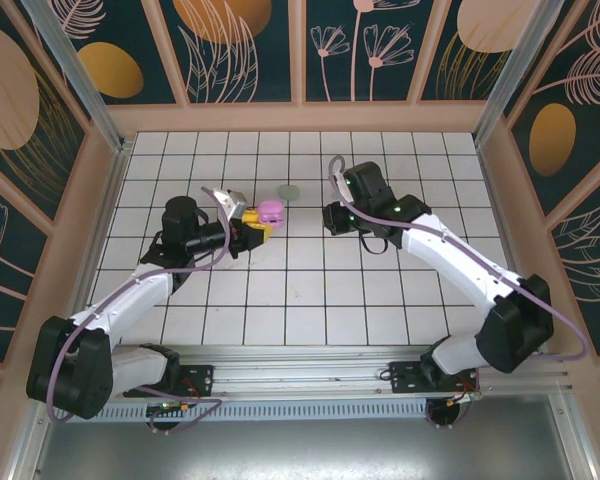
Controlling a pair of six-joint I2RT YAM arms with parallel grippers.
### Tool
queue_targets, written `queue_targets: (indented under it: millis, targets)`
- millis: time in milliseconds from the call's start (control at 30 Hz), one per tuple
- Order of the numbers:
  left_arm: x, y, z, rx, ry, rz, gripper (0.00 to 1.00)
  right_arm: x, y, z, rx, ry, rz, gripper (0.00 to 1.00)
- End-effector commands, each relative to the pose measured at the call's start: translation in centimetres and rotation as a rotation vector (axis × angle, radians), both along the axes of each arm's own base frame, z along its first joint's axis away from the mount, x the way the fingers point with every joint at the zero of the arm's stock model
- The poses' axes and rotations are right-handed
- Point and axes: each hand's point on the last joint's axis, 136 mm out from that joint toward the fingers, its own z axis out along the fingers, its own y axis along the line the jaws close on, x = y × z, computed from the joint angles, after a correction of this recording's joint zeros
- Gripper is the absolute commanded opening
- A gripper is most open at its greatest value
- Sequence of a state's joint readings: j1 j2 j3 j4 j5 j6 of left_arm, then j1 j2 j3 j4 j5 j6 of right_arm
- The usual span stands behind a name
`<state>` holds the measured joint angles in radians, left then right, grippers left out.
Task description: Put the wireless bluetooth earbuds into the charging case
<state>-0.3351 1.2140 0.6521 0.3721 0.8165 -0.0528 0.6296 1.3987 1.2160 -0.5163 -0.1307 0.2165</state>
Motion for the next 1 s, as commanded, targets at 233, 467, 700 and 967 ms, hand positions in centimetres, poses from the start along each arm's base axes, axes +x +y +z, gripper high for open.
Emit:
queue_targets:
  millis: [233,467,700,967]
  targets:
    - [0.8,-1.3,3.5,-0.041,-0.113,-0.077,0.13,-2.7,2.0,7.8,0.219,-0.122,0.18,0.14]
    - [1.4,-2.3,4.1,-0.055,-0.126,-0.102,0.12,-4.9,3.2,10.6,0.337,-0.151,0.296,0.15]
    - [1.4,-3.5,3.9,-0.056,-0.13,-0.133,0.12,-5.7,4.2,11.5,0.384,-0.144,0.373,0.15]
    - [0.9,-4.4,2.8,-0.05,-0.135,-0.177,0.12,-5.5,4.8,10.8,0.387,-0.133,0.397,0.14]
